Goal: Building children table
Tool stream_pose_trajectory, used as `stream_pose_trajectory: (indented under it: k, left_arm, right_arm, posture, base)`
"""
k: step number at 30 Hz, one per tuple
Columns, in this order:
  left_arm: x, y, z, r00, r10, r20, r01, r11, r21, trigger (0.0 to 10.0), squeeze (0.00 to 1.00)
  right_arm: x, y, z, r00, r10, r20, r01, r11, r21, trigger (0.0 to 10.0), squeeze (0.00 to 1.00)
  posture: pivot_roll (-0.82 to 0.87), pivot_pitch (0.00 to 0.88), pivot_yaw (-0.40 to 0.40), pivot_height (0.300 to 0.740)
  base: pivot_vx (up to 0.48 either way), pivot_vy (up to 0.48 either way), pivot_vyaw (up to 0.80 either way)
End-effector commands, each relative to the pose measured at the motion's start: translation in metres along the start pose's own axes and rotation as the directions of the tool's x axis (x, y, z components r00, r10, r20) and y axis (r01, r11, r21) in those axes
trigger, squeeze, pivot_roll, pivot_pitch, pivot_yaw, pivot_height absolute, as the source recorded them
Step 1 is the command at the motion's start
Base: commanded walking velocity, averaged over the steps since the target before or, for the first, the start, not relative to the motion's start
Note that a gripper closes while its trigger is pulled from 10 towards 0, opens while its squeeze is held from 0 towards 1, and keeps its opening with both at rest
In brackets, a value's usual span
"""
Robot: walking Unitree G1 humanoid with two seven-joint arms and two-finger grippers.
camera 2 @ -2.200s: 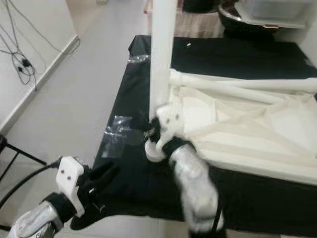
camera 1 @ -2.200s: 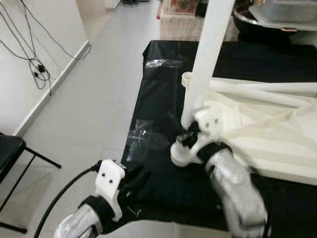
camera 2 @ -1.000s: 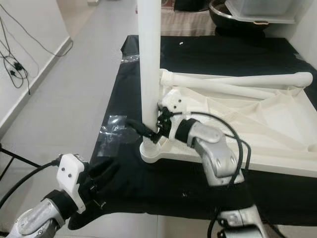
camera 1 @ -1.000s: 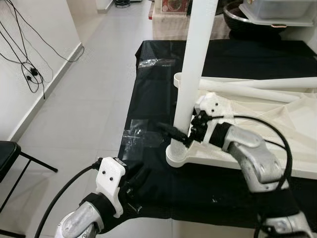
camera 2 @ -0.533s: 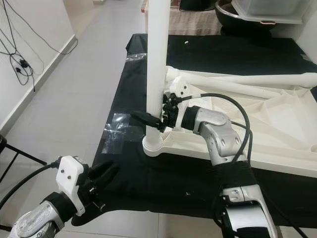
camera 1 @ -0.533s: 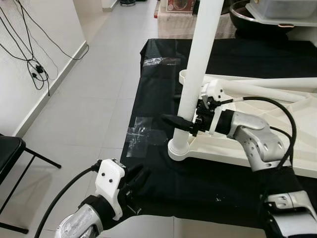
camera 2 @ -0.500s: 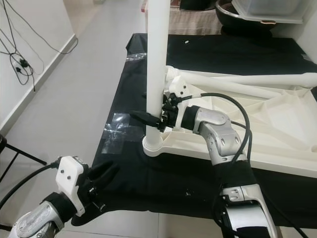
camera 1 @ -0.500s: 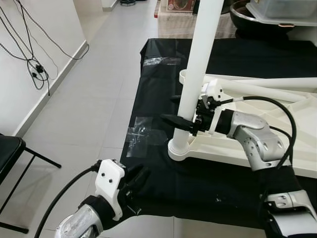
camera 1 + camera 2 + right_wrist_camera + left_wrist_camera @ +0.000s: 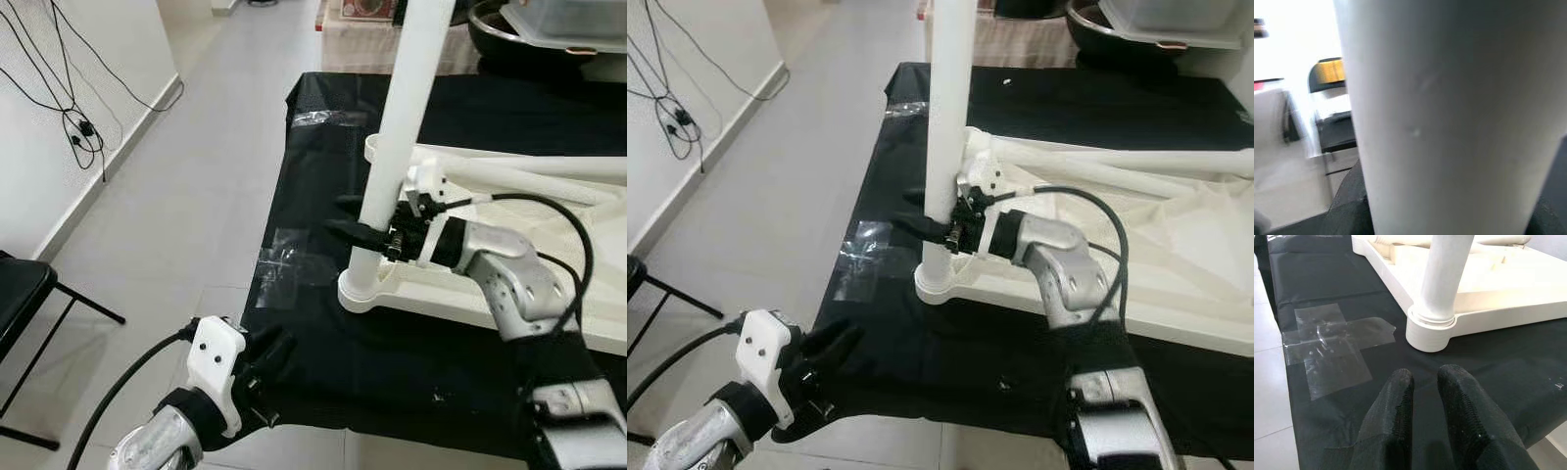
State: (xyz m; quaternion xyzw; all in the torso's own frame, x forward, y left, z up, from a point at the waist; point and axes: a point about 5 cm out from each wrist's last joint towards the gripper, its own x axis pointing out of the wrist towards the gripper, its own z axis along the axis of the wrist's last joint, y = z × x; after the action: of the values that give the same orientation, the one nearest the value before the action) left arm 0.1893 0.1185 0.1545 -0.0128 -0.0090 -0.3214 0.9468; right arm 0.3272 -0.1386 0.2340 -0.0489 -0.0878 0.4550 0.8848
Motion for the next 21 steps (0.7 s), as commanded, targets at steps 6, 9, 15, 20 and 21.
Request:
stream_pose_trajectory:
  k: [6, 9, 15, 20, 21]
  left_arm:
    - [-0.002, 0.002, -0.001, 1.0, 0.002, -0.015, -0.002, 1.0, 0.003, 10.0, 0.0]
    - [-0.001, 0.002, -0.002, 1.0, 0.0, -0.015, 0.0, 1.0, 0.003, 10.0, 0.0]
    - [0.002, 0.003, -0.002, 1.0, -0.007, -0.009, 0.008, 1.0, 0.008, 10.0, 0.0]
    - [0.004, 0.004, -0.002, 1.0, -0.007, -0.005, 0.007, 1.0, 0.009, 10.0, 0.0]
    - [0.004, 0.004, -0.002, 1.0, -0.008, -0.005, 0.008, 1.0, 0.009, 10.0, 0.0]
  right_arm:
    - [-0.028, 0.034, -0.038, 0.687, -0.703, -0.185, 0.657, 0.709, -0.255, 0.0, 0.0]
    - [-0.022, 0.05, -0.037, 0.725, -0.663, -0.186, 0.632, 0.748, -0.201, 0.0, 0.0]
    - [-0.008, 0.06, -0.032, 0.748, -0.643, -0.165, 0.621, 0.766, -0.166, 0.0, 0.0]
    - [0.0, 0.063, -0.022, 0.758, -0.64, -0.125, 0.629, 0.768, -0.12, 10.0, 0.0]
    - [0.002, 0.063, -0.017, 0.78, -0.618, -0.097, 0.61, 0.786, -0.098, 10.0, 0.87]
  posture:
    - [0.05, 0.185, -0.014, 0.74]
    - [0.04, 0.178, -0.007, 0.74]
    - [0.04, 0.163, -0.014, 0.74]
    - [0.04, 0.158, -0.013, 0.74]
    - [0.04, 0.157, -0.01, 0.74]
  base:
    - [0.0, 0.0, 0.0]
    - [0.0, 0.0, 0.0]
    - [0.0, 0.0, 0.0]
    - [0.0, 0.0, 0.0]
    - [0.0, 0.0, 0.0]
